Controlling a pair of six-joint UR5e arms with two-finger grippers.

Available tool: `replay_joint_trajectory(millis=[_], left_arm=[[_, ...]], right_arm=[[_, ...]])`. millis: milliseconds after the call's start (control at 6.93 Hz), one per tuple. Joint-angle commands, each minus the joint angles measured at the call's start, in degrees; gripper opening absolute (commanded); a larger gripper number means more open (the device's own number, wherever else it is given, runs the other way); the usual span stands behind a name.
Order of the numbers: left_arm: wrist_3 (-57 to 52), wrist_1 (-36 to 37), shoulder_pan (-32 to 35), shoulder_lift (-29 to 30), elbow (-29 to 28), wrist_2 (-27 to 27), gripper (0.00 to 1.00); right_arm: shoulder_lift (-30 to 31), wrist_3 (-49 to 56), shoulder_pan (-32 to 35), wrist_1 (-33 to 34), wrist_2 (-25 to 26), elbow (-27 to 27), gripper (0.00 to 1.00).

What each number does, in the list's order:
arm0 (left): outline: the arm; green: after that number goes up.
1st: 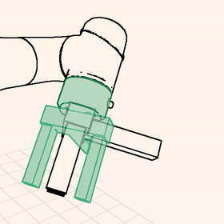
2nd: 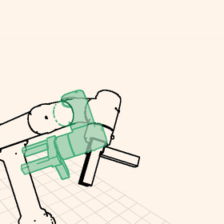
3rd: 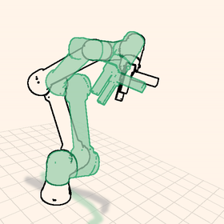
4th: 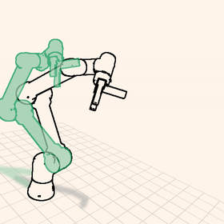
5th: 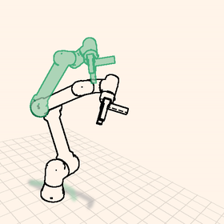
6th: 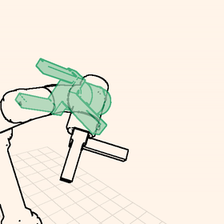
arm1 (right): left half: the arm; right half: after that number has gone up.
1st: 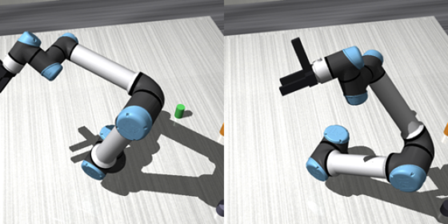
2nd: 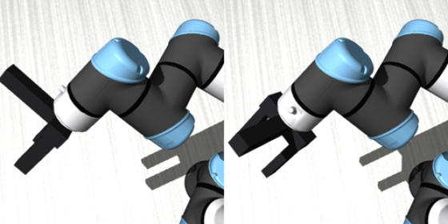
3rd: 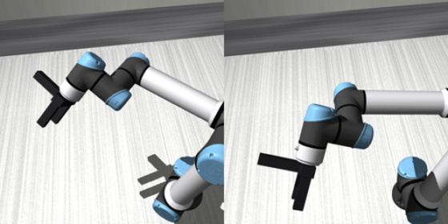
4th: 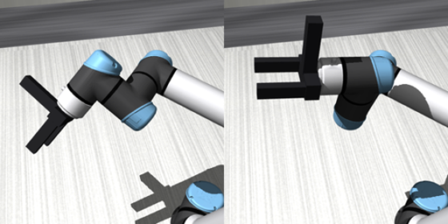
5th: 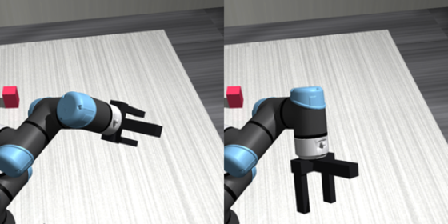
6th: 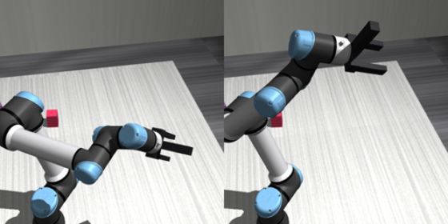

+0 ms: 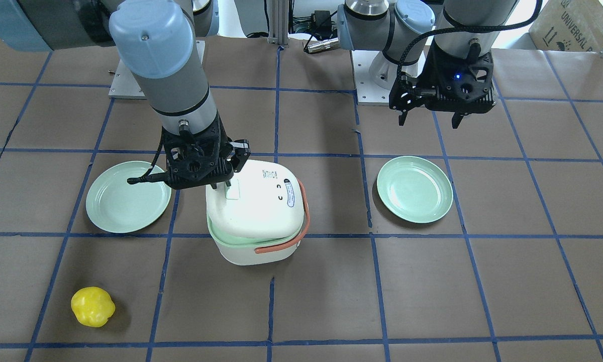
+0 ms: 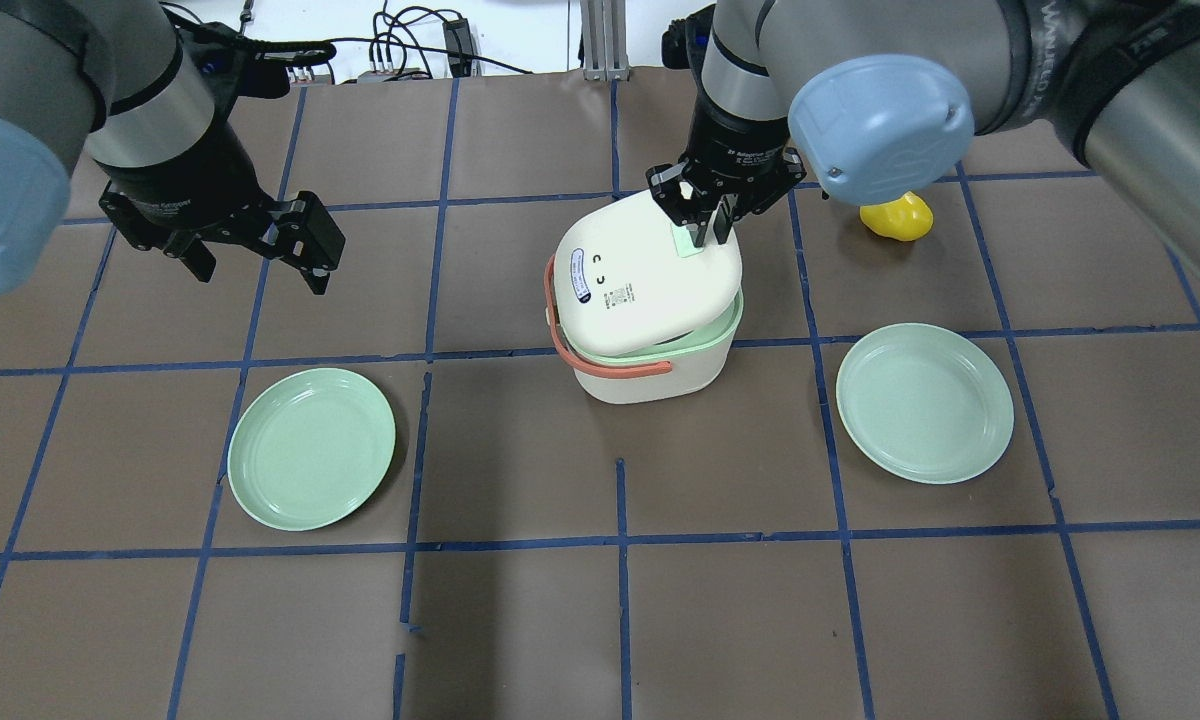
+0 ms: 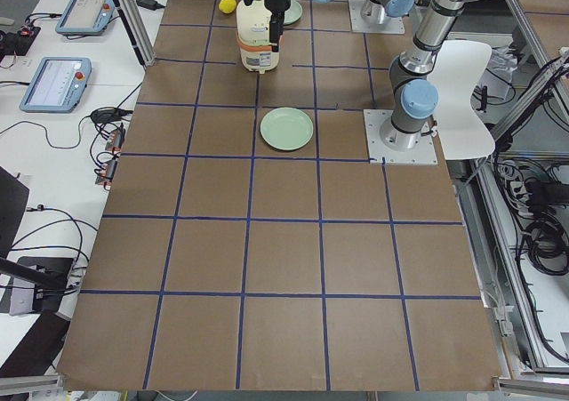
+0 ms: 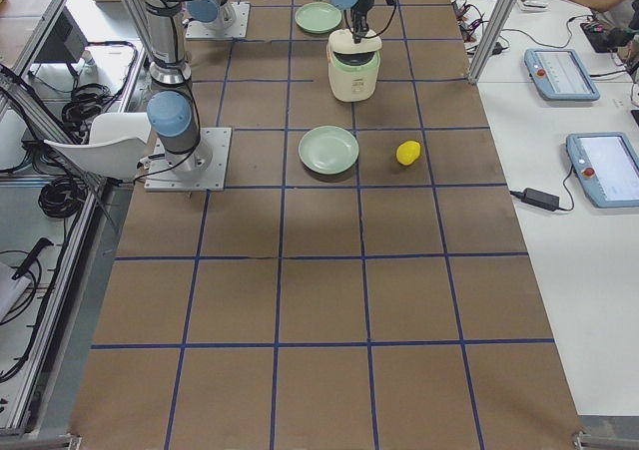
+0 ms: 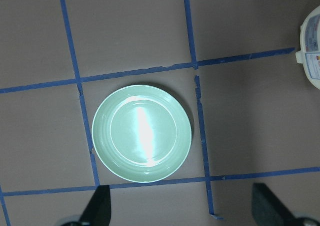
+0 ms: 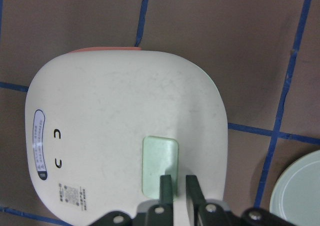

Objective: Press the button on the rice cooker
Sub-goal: 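Lift the right gripper away as the cooker lid pops open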

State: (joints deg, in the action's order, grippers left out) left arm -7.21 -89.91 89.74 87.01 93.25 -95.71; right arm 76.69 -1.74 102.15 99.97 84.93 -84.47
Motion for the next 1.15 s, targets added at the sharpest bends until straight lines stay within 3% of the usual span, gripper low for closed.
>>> replay_joint_trajectory(millis=[0, 288, 1010], left_arm=[[0.0, 0.0, 0.0, 0.0, 0.0, 0.0, 1.0], [0.0, 0.0, 0.0, 0.0, 0.0, 0.0, 1.0], [0.0, 0.0, 0.0, 0.0, 0.0, 0.0, 1.0]], right_arm=[[1.3, 0.2, -1.2, -3.4, 0.4, 4.3, 1.0], [2.6, 2.9, -6.3, -5.4, 0.7, 7.6, 1.0], [4.2, 11.1, -13.0, -5.5, 1.3, 6.5, 1.0]])
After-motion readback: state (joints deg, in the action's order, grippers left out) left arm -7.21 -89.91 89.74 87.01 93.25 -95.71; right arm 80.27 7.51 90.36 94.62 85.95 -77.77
